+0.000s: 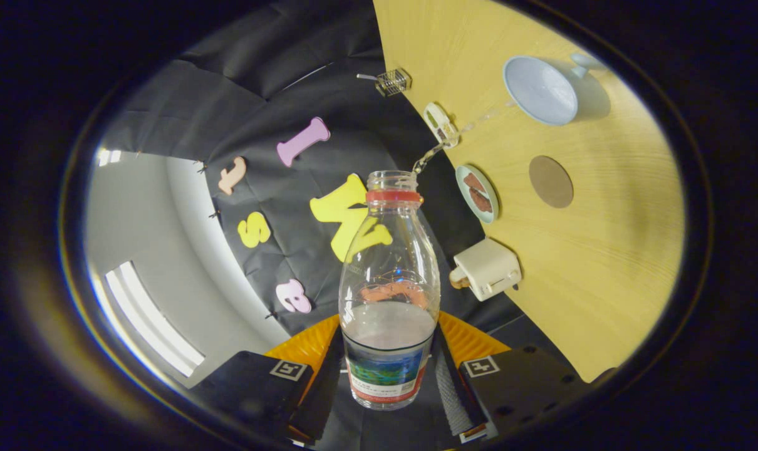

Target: Take the bottle from table, then pour the juice into the cup, finally place the bottle on the coaster

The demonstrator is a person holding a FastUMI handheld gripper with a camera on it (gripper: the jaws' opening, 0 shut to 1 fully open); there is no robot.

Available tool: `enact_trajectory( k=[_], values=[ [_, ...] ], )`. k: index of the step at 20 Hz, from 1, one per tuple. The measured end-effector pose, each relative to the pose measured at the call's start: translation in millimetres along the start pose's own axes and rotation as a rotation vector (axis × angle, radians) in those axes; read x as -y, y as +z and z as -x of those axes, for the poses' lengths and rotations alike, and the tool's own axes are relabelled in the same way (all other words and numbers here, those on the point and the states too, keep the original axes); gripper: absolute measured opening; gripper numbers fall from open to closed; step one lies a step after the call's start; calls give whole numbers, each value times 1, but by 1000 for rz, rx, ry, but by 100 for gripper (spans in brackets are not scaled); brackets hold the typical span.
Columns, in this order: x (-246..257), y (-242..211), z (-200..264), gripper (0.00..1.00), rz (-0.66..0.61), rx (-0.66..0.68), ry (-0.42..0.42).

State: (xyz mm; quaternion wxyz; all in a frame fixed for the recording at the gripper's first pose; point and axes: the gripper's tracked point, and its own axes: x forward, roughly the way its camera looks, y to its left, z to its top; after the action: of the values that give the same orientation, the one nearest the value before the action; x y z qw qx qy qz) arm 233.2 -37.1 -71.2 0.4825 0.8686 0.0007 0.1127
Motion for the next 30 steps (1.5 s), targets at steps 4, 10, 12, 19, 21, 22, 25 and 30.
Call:
enact_trajectory(
  k=[4,10,12,19,21,22,25,30],
  values=[
    [-4,2,1,75,-73,10,28],
    [-10,18,4,75,-130,35,57],
    [-13,22,6,75,-152,39,72],
    [-3,29,5,75,-182,44,66],
    [4,26,5,75,-126,33,33],
    [8,23,5,75,-84,24,15],
    [5,21,6,76,34,18,-10],
    [13,16,5,77,316,-7,-93]
  ],
)
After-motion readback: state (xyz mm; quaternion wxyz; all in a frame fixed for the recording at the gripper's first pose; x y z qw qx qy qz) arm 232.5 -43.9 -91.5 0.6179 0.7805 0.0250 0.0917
